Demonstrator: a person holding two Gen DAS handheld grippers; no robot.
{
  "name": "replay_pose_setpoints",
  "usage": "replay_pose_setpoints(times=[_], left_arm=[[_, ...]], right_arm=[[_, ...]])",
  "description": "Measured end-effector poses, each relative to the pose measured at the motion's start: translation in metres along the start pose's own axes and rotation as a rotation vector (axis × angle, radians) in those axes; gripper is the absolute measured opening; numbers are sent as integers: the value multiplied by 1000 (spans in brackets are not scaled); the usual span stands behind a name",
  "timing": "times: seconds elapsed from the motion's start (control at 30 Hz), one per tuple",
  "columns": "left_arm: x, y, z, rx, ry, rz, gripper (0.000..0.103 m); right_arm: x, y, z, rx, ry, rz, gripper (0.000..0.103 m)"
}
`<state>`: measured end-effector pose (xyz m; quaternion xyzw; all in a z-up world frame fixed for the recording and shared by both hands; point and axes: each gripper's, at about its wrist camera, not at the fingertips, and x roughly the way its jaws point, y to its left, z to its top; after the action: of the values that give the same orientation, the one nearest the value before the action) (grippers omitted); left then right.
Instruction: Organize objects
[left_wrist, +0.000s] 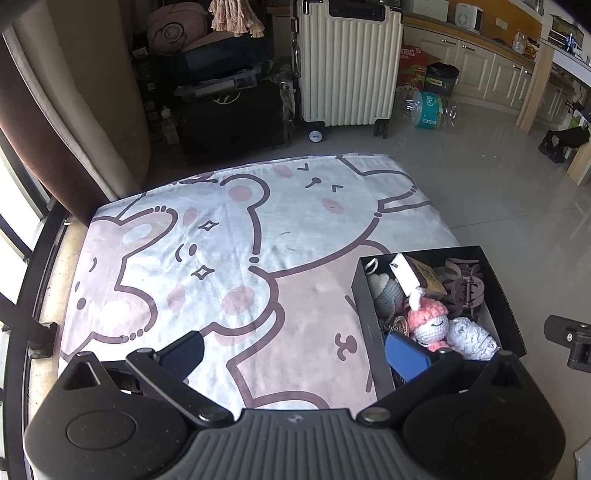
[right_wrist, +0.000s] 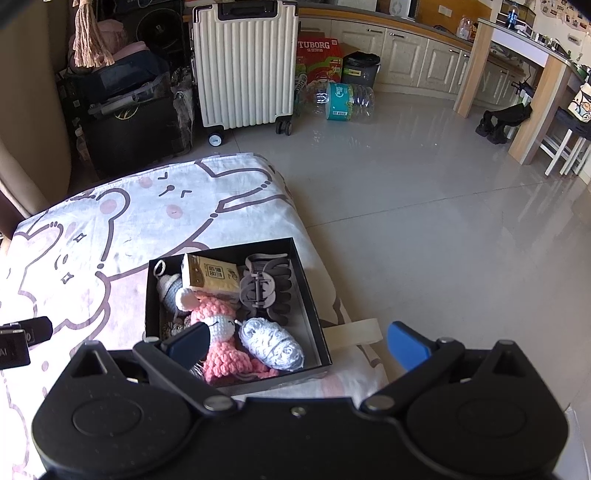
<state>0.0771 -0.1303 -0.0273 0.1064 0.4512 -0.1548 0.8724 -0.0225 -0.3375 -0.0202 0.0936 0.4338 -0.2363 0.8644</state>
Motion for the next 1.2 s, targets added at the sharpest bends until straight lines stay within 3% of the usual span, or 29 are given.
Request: replay_pose_setpoints(times=[1.2], left_arm=[[2,2,-2,-14,6,-16,103]], right_arm=[[0,4,0,-13,-1,2,103]])
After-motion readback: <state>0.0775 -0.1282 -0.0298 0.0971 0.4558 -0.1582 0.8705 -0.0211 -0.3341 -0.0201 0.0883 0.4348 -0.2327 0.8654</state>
